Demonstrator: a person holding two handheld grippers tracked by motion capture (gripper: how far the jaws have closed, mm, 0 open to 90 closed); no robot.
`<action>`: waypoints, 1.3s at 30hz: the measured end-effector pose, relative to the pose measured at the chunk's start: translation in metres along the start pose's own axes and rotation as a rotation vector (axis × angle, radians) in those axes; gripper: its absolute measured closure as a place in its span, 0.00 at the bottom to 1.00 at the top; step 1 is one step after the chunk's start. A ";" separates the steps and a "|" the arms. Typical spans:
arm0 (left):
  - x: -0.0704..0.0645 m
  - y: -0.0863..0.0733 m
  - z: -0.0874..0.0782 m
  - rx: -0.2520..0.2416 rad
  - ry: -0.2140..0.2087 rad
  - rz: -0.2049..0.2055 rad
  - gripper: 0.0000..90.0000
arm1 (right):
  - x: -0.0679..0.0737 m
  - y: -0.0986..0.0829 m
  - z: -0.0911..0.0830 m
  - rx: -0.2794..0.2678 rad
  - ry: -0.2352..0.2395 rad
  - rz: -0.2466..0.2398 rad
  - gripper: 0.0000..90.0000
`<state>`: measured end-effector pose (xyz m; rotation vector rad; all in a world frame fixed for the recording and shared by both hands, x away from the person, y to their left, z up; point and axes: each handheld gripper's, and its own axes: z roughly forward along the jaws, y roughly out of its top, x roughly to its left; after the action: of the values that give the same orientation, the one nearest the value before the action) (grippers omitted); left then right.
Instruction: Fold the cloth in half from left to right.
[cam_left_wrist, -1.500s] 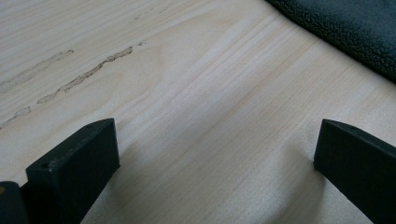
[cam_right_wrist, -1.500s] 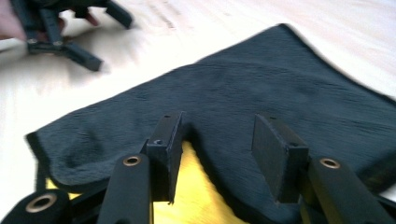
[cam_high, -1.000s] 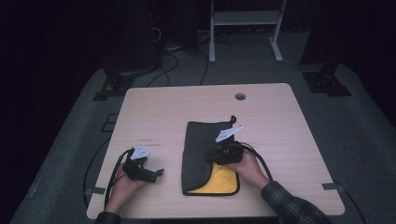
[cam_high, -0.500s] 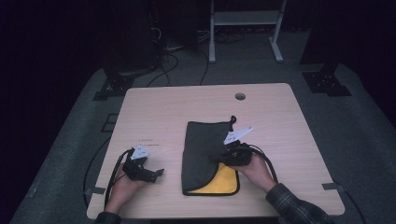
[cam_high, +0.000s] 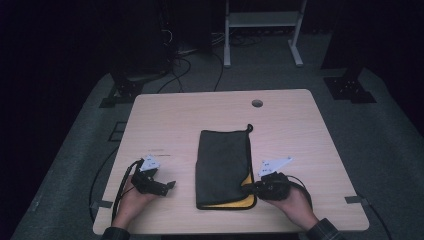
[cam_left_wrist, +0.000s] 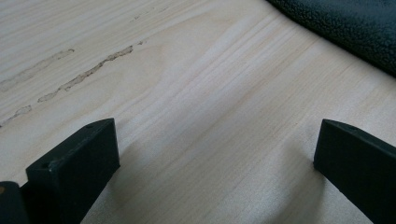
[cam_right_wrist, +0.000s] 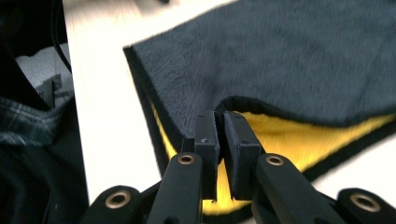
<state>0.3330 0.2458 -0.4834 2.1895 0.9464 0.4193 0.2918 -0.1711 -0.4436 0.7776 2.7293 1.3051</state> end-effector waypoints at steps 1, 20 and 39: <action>0.000 0.000 0.000 0.000 0.000 0.000 0.00 | 0.002 -0.004 -0.001 0.005 -0.004 0.001 0.93; 0.000 0.000 0.000 -0.001 0.000 -0.001 0.00 | -0.005 -0.007 0.002 -0.009 -0.124 -0.055 0.64; 0.003 0.015 0.008 0.020 -0.042 -0.018 0.00 | -0.037 -0.001 0.006 0.045 -0.190 -0.021 0.43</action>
<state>0.3470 0.2369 -0.4782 2.1977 0.9503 0.3561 0.3247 -0.1834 -0.4554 0.8279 2.6171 1.1075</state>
